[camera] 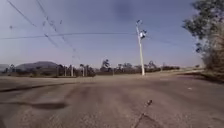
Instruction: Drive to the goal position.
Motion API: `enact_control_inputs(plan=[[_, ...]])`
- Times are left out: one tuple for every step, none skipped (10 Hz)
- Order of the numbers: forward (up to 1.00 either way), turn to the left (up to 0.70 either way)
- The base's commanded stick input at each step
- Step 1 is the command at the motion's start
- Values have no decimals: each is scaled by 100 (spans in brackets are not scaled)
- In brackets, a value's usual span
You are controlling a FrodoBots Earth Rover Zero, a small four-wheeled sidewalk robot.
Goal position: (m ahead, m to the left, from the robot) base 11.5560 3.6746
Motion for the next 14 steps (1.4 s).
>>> enact_control_inputs(plan=[[100,0],[100,0],[100,0],[100,0],[100,0],[100,0],[100,0],[100,0],[100,0],[100,9],[100,25],[100,27],[100,27],[100,12]])
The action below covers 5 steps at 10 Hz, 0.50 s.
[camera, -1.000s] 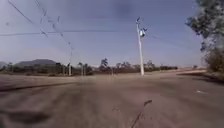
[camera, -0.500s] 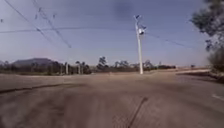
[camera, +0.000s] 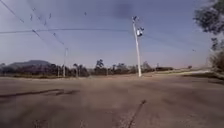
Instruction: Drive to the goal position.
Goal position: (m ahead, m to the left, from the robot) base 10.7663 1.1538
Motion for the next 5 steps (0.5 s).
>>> enact_control_inputs(plan=[[100,0],[100,0],[100,9],[100,25],[100,27]])
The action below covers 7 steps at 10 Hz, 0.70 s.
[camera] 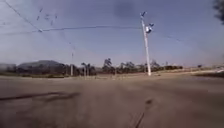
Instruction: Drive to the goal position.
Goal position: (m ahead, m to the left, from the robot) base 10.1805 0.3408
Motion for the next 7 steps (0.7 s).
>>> enact_control_inputs(plan=[[100,27],[100,27],[100,27],[100,27],[100,11],[100,0],[100,0]])
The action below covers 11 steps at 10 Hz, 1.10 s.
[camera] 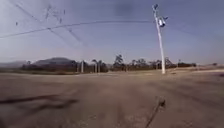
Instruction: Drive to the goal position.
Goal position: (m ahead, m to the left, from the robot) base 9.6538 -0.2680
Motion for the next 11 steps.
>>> enact_control_inputs(plan=[[100,0],[100,0],[100,0],[100,0],[100,0],[100,0],[100,0],[100,0],[100,0],[100,0],[100,0]])
